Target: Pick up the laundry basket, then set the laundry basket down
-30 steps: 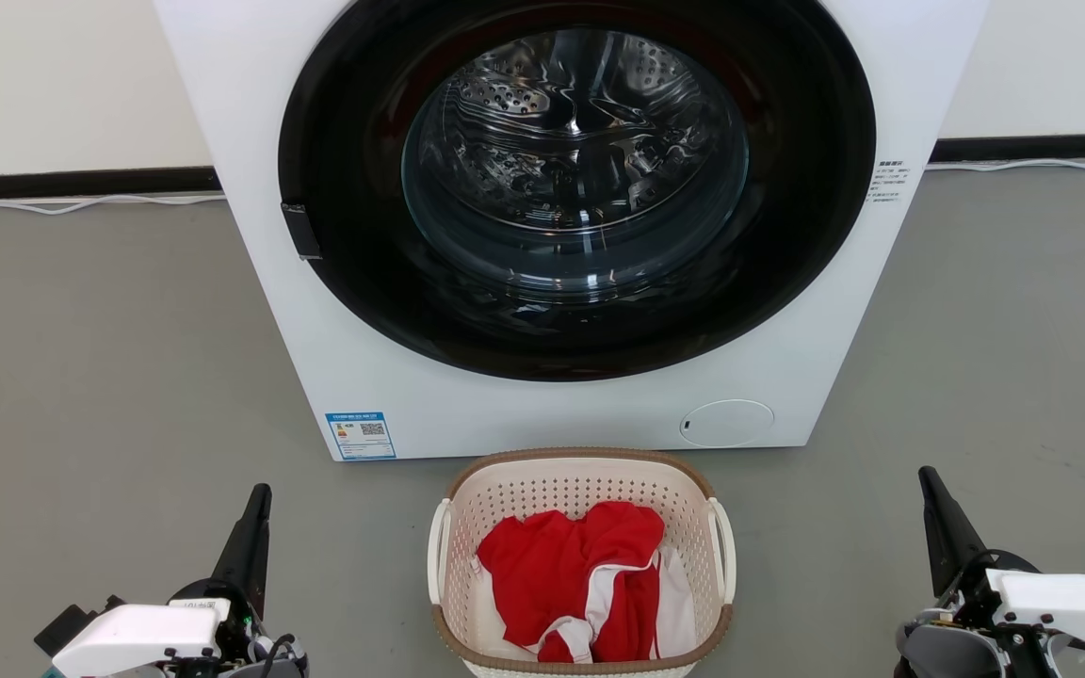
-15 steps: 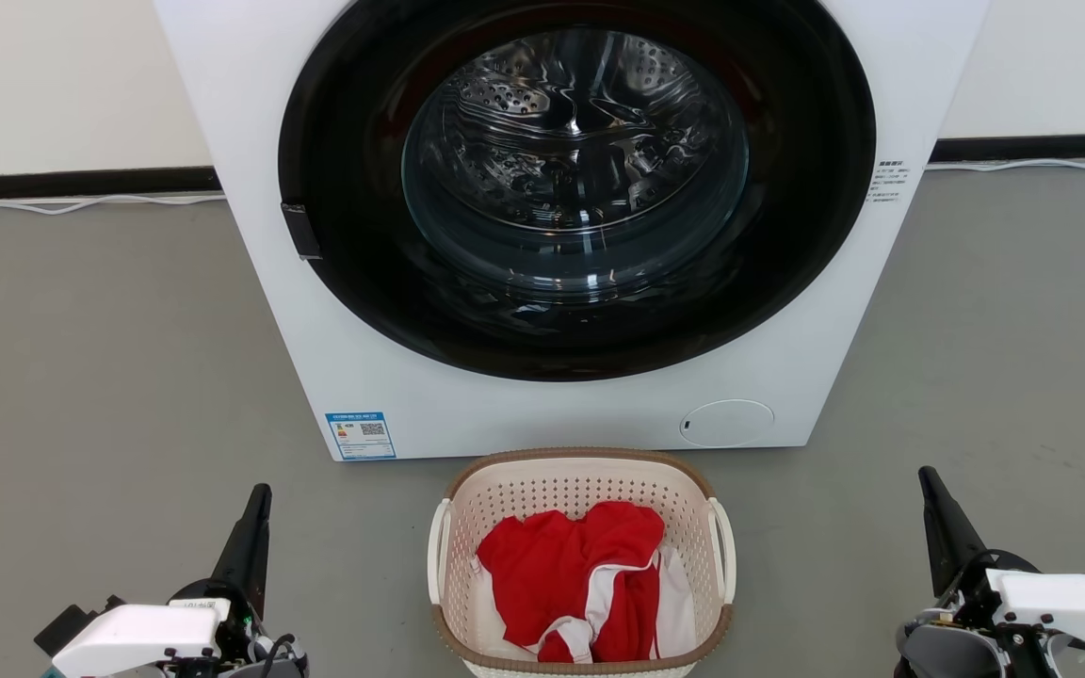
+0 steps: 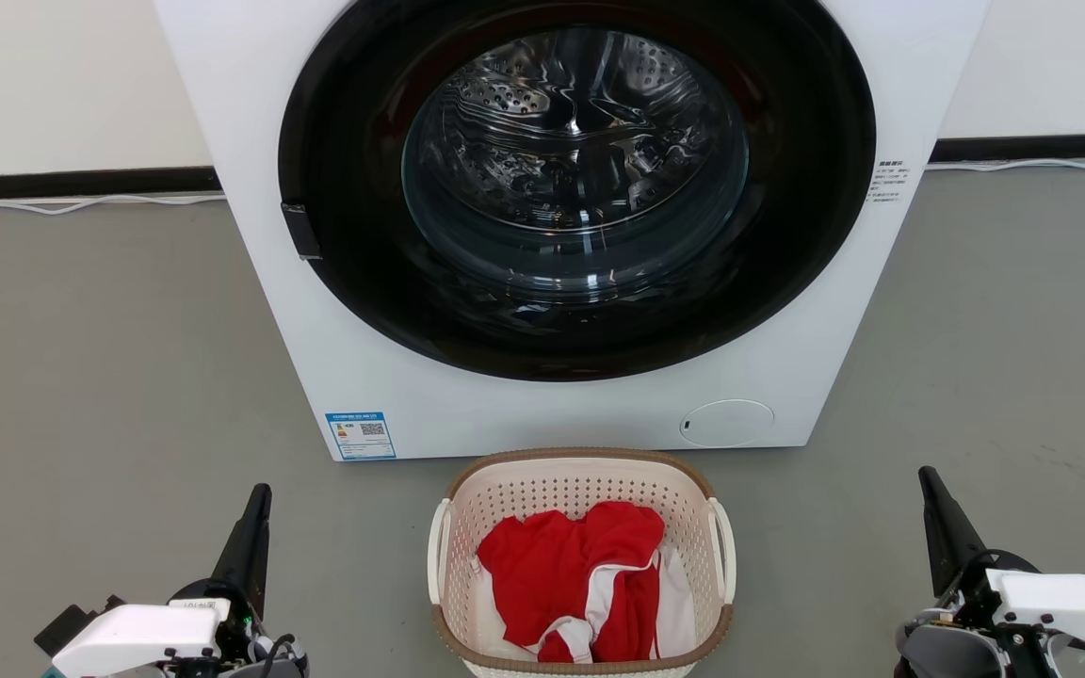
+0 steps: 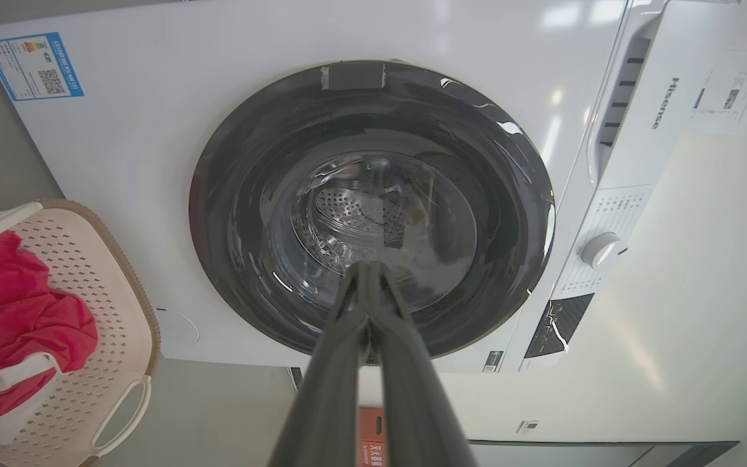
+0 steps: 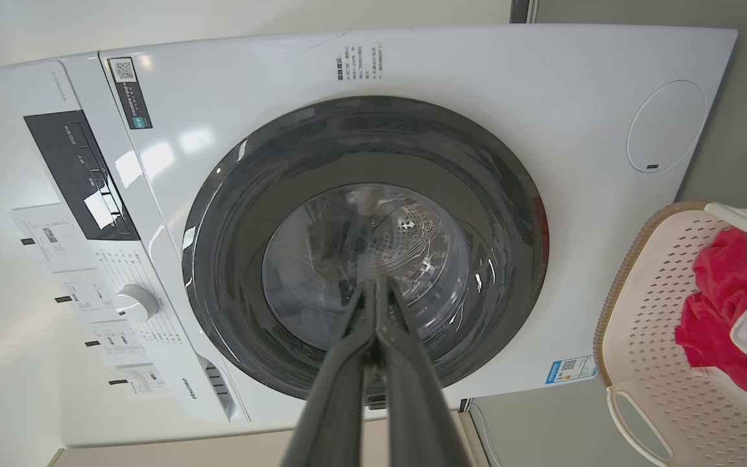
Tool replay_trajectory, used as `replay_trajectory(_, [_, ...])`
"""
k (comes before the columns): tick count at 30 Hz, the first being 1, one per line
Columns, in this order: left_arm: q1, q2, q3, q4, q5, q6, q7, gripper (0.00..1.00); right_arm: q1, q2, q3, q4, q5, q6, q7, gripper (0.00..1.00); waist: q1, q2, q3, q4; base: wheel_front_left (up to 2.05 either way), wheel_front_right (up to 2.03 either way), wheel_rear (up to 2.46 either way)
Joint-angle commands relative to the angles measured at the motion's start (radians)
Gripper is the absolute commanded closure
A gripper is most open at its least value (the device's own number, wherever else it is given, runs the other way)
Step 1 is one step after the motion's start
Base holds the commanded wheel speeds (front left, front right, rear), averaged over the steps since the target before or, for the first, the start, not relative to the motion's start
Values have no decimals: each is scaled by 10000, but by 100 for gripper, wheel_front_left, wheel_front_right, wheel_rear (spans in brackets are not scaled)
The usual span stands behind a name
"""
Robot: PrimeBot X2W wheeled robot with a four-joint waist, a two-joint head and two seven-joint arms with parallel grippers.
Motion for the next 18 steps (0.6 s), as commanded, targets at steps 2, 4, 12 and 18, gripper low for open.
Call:
replay_trajectory(2, [-560,100,286,-256,19,-146,61,100,-429,-37,195,-276,-88,75,74,100,0,-1,0,0,0,0,0])
replay_trajectory(4, [-560,100,286,-256,19,-146,61,100,-429,-37,195,-276,-88,75,74,100,0,-1,0,0,0,0,0])
replay_trajectory(12, [-560,100,286,-256,19,-146,61,100,-429,-37,195,-276,-88,75,74,100,0,-1,0,0,0,0,0])
replay_trajectory(18, [-560,100,286,-256,19,-146,61,100,-429,-37,195,-276,-88,75,74,100,0,-1,0,0,0,0,0])
